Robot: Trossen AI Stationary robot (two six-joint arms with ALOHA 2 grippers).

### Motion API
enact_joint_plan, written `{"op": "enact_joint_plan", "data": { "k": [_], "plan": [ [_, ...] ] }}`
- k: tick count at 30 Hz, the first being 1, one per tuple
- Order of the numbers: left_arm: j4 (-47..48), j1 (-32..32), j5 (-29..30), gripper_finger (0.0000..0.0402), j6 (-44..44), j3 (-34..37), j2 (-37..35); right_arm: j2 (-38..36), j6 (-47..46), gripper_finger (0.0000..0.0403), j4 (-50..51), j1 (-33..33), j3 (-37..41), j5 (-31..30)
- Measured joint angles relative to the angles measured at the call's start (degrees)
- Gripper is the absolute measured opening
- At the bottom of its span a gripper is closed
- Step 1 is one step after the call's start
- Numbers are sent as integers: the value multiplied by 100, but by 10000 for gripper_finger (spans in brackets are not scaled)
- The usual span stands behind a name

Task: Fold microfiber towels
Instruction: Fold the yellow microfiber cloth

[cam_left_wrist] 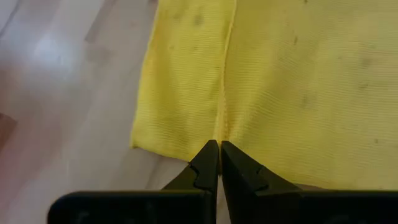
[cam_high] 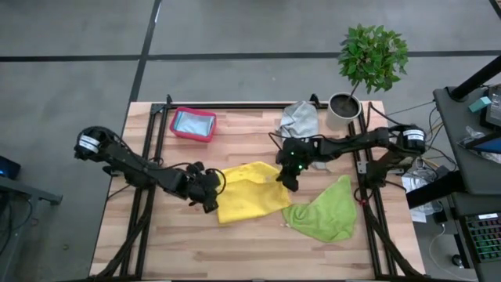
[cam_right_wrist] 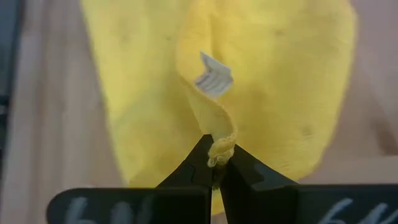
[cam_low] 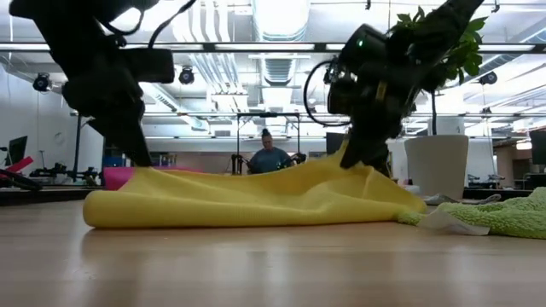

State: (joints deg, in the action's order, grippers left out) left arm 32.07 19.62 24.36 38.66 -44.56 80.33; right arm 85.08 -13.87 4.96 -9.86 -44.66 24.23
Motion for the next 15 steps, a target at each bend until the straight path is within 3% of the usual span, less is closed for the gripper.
{"op": "enact_joint_plan", "data": {
  "k": [11, 15],
  "plan": [
    [0, -164, -59, 2, -3, 0, 426, 472, 349, 9, -29, -93, -125, -379],
    [13, -164, -193, 32, -2, -7, 467, 462, 411, 15, 40, -93, -220, -378]
  ]
}}
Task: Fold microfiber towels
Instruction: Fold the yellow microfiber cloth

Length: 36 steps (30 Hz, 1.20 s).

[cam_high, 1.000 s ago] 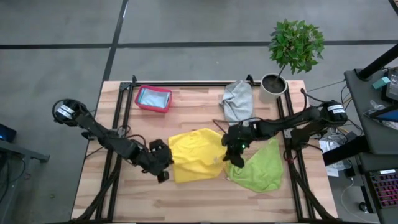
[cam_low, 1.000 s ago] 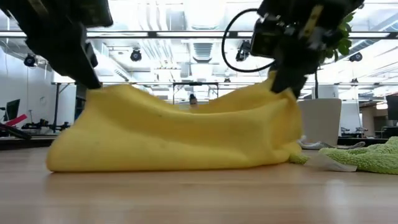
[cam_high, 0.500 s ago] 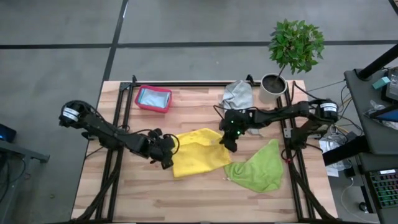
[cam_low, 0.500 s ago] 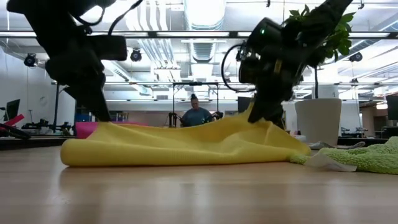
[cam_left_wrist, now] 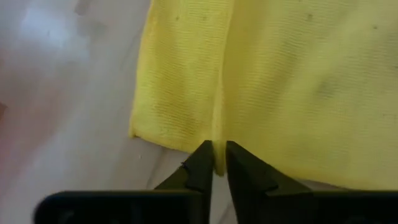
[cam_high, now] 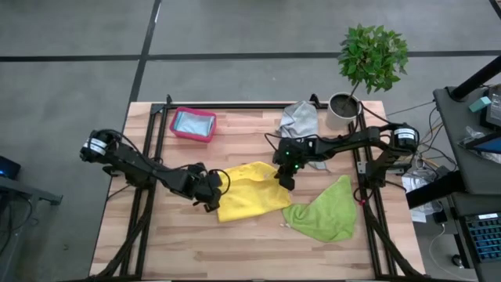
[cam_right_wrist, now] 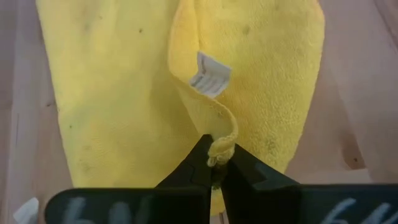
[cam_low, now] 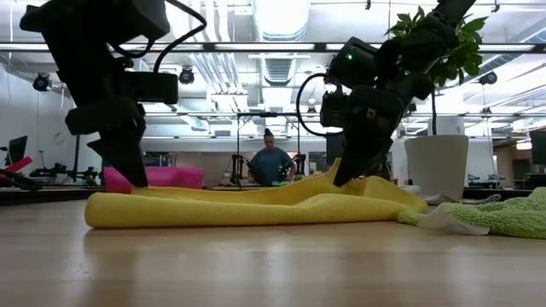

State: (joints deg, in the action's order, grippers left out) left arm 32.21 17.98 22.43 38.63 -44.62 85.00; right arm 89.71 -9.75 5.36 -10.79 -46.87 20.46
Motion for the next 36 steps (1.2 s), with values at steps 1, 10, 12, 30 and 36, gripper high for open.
{"op": "enact_joint_plan", "data": {
  "k": [1, 10, 12, 30, 36],
  "plan": [
    [-4, -2, -109, 44, -1, -4, -7, -5, 2, 20, 28, 0, -10, 2],
    [6, -39, -656, 146, -456, -114, -529, -30, 107, 66, -11, 174, -53, 69],
    [-119, -39, -619, 156, -625, -148, -665, -32, 150, 59, -15, 253, -53, 71],
    [-4778, -197, 451, 162, -2743, -19, 772, -35, -706, 9, -660, 937, -53, -167],
    [-5887, -358, -163, 162, -2709, -31, 1481, -35, -857, 9, -792, 1014, -53, -158]
  ]
}}
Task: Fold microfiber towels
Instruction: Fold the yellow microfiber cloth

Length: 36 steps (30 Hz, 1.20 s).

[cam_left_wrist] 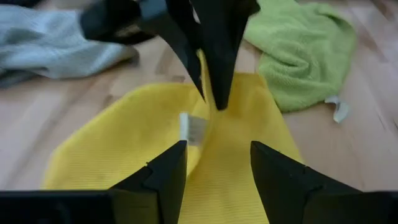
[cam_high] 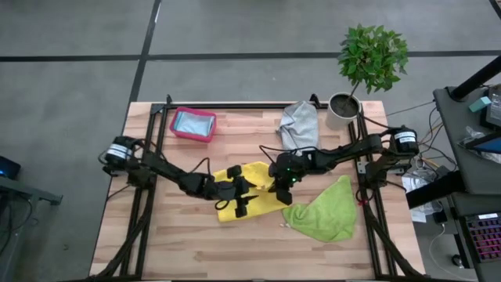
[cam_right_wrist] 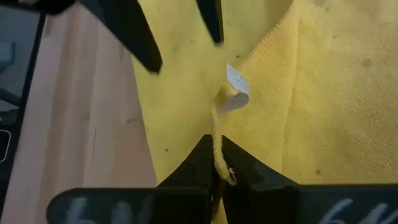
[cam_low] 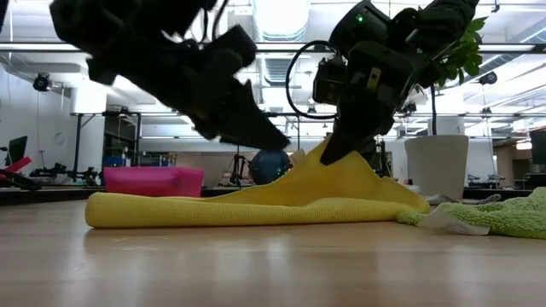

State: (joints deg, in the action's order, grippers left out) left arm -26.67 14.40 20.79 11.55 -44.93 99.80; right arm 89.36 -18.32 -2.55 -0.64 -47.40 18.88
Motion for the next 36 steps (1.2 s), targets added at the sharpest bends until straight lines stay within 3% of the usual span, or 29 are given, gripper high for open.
{"op": "enact_joint_plan", "data": {
  "k": [6, 15, 18, 23, 29, 36],
  "plan": [
    [-611, -90, -188, 162, 25, 9, 378, 0, -22, 9, -169, 97, 0, 58],
    [-591, -197, -409, 151, 171, 22, 473, -4, -295, 8, -464, 191, 2, 210],
    [-586, -201, -551, 112, 132, 22, 475, -4, -319, 9, -528, 198, 2, 212],
    [-580, -210, -743, 12, 60, 22, 479, -4, -286, 14, -583, 228, 2, 212],
    [-512, -208, -1373, 1, -111, 22, 494, 12, -462, 78, -343, 237, 2, 257],
    [-173, -208, -1868, 0, 326, 33, 556, -403, 30, 146, 939, -477, -171, 208]
  ]
}}
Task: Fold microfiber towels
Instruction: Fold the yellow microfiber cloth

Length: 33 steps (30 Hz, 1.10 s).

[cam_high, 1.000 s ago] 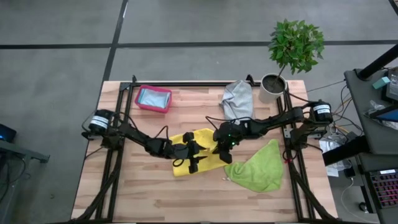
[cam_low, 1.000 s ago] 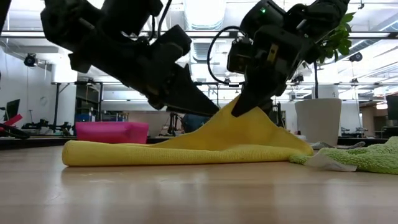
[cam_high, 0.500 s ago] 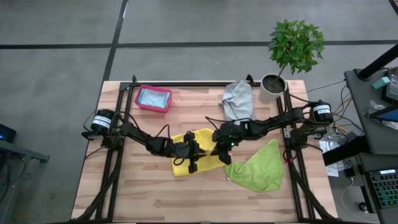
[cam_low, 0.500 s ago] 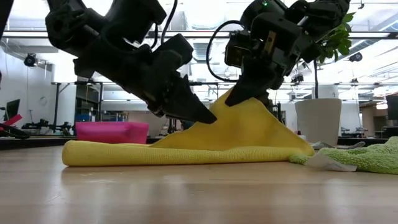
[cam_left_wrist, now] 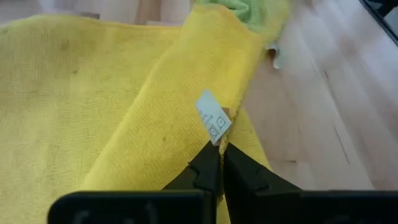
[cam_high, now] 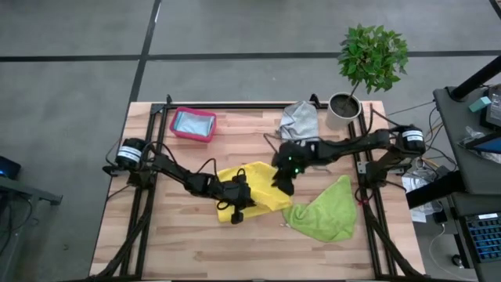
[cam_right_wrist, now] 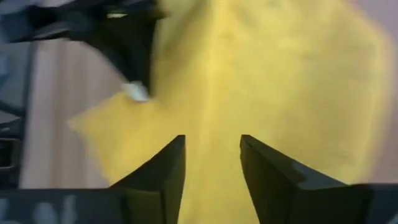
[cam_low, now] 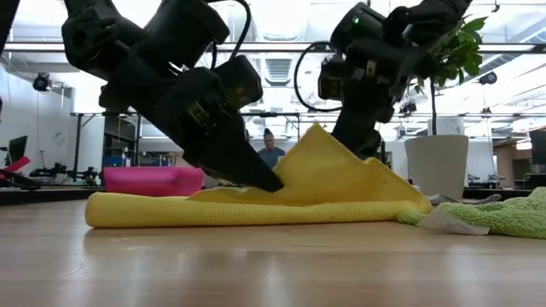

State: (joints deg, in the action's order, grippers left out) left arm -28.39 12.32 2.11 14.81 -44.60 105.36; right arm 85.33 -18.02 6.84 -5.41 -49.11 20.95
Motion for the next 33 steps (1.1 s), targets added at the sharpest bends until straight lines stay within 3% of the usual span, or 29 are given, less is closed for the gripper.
{"op": "enact_joint_plan", "data": {
  "k": [6, 13, 17, 26, 33],
  "plan": [
    [118, -11, -1, 0, 129, 3, 4, 93, 564, 146, 32, -523, 5, -1074],
    [58, -105, 13, 0, 133, 71, 4, 678, 1196, 64, -271, -689, 5, -1900],
    [36, -125, 22, 0, 185, 114, 4, 987, 1283, 16, -463, -691, 5, -1760],
    [-163, -139, 22, 0, 434, 285, 4, 668, 1209, 9, -697, -369, 0, -489],
    [-186, -149, 22, 0, 437, 299, 4, 775, 1209, 9, -1098, 302, -30, -610]
  ]
}}
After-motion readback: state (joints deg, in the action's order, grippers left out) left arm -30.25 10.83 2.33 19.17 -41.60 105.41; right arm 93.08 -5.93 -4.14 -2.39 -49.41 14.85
